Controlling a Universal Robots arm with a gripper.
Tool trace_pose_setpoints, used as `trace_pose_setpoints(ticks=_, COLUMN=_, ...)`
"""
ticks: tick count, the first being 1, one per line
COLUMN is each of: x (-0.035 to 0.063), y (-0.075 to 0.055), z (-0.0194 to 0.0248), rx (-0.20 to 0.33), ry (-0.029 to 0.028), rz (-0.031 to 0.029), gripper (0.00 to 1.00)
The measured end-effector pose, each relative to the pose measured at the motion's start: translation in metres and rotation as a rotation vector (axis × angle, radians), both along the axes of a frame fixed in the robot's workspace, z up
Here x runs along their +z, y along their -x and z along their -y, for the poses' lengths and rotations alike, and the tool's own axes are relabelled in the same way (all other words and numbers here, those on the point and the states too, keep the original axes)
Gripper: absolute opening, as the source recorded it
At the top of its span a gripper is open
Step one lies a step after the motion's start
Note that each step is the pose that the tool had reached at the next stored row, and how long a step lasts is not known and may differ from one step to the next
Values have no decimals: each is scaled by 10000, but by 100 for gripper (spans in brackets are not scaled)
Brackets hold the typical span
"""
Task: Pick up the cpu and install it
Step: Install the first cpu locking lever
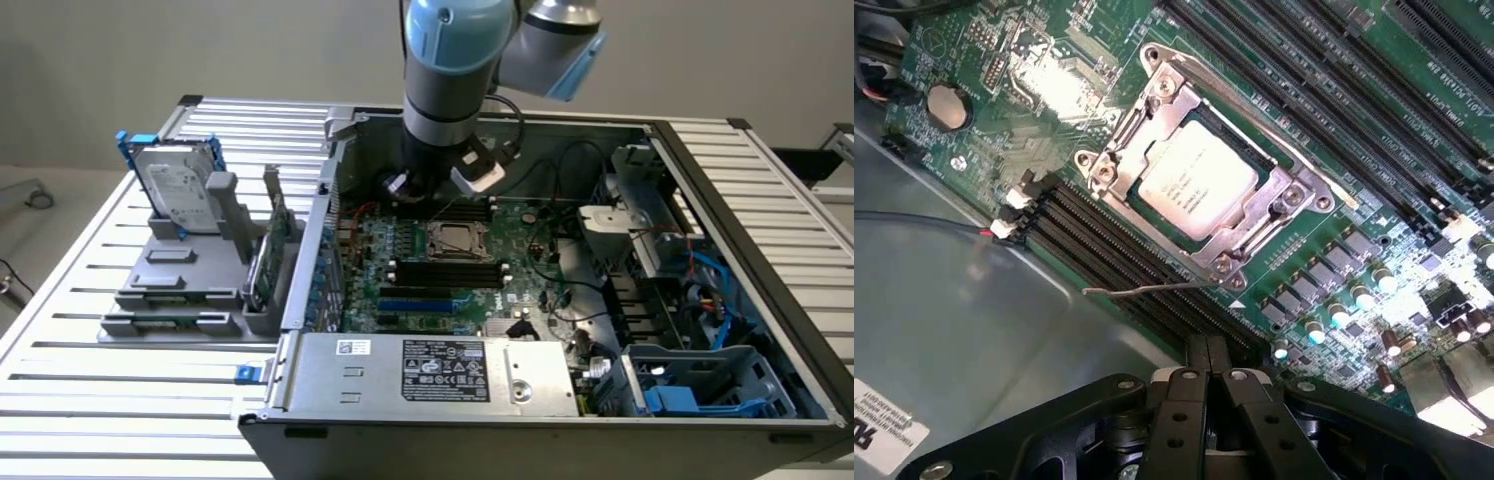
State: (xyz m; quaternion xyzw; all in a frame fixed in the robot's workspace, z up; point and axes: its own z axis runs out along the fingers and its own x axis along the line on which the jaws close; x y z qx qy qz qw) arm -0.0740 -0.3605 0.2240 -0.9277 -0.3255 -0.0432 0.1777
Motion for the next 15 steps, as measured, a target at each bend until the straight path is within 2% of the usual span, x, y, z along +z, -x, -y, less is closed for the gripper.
trace_pose_setpoints(ticks=1, x=-6, y=0, z=-2, rx=0, ry=69, rz=28, gripper=11)
trace_pose_setpoints(ticks=3, x=-15, y=0, z=-7, rx=-5, ry=114, rz=150, gripper=11)
trace_pose_setpoints(ticks=6, x=-21, y=0, z=-28, rx=-13, ry=121, rz=411, gripper=11)
trace_pose_setpoints(ticks=8, x=-28, y=0, z=-49, rx=-14, ry=120, rz=558, gripper=11)
trace_pose_setpoints(ticks=10, x=-46, y=7, z=-65, rx=-15, ry=120, rz=647, gripper=11)
trace_pose_setpoints(ticks=12, x=-73, y=20, z=-81, rx=-15, ry=126, rz=709, gripper=11)
trace_pose_setpoints(ticks=15, x=-120, y=24, z=-93, rx=-15, ry=142, rz=755, gripper=11)
